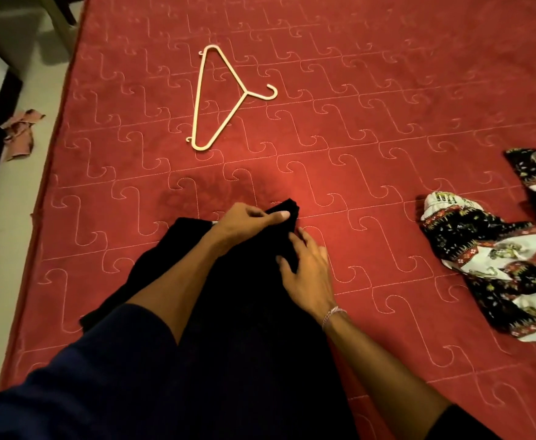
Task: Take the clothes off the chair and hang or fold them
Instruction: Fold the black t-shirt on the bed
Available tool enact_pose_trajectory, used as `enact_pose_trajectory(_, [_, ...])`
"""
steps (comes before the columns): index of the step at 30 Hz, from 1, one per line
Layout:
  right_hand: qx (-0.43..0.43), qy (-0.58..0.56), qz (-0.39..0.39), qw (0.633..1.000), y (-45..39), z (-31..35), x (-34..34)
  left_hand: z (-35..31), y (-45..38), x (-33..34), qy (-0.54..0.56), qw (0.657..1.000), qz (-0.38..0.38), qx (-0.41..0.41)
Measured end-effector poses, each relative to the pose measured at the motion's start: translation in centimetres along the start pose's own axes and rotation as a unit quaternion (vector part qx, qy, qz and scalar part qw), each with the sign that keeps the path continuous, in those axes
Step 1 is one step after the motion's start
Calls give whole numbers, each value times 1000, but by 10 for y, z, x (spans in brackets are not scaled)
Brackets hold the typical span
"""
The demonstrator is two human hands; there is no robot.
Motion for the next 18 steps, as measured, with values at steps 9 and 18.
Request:
enact_pose_trajectory(9, [-52,8,98,994,-14,-5,7,-40,-54,17,-259,963,-76,17])
enact_pose_trajectory(18, [102,-398,43,911,-11,-61,2,-16,-59,0,64,991,-106,-42])
Point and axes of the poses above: each hand's wrist, its own y-axis away from the middle knuckle, its own x-axis out of the palm, z = x × y, the point moved 9 cm from there along -y, towards the middle knuckle, and after that the axes turned 3 degrees about z, right-handed, at the moved point
